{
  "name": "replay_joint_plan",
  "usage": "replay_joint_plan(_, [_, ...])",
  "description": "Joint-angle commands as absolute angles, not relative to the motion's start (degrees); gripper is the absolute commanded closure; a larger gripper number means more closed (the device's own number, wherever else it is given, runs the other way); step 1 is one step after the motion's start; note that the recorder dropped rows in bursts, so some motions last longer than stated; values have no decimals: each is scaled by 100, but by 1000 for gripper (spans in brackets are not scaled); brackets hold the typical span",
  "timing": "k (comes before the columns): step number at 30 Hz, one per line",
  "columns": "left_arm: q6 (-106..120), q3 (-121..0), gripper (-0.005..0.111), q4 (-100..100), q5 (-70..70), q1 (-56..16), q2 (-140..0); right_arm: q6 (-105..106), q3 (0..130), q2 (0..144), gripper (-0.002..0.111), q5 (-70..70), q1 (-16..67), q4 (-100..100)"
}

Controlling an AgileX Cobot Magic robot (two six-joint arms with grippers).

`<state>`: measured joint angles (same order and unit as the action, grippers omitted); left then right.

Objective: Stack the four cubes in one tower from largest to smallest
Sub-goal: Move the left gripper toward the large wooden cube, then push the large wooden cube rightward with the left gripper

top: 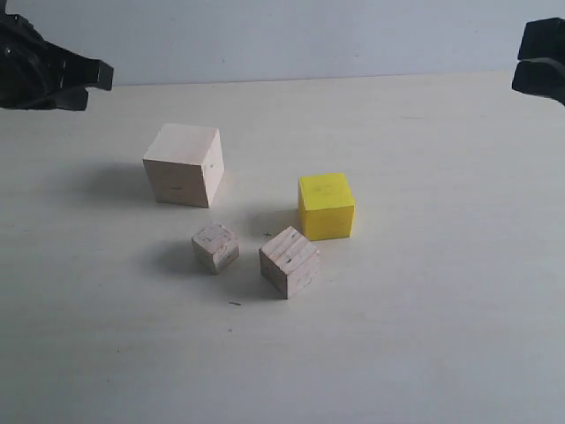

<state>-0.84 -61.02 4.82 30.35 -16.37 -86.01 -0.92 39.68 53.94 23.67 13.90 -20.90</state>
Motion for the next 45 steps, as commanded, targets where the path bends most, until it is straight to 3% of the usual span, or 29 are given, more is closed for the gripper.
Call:
replay_joint_plan(1, [-119,-6646,107,569,3030,-1415,-9275,264,4002,5399,108,2301,1404,-2039])
replay_joint_plan(20, [152,-8845,107,981,3598,-1391,-11949,410,4002,5399,108,3168,1404,-2039])
replay_joint_plan(31, [942,-8964,107,1999,3945,-1563,-12457,410,4002,5399,108,3384,1404,-2039])
replay_joint_plan(45, [903,-8954,107,2545,4654,-2278,-12457,503,4002,5399,108,3384,1404,-2039])
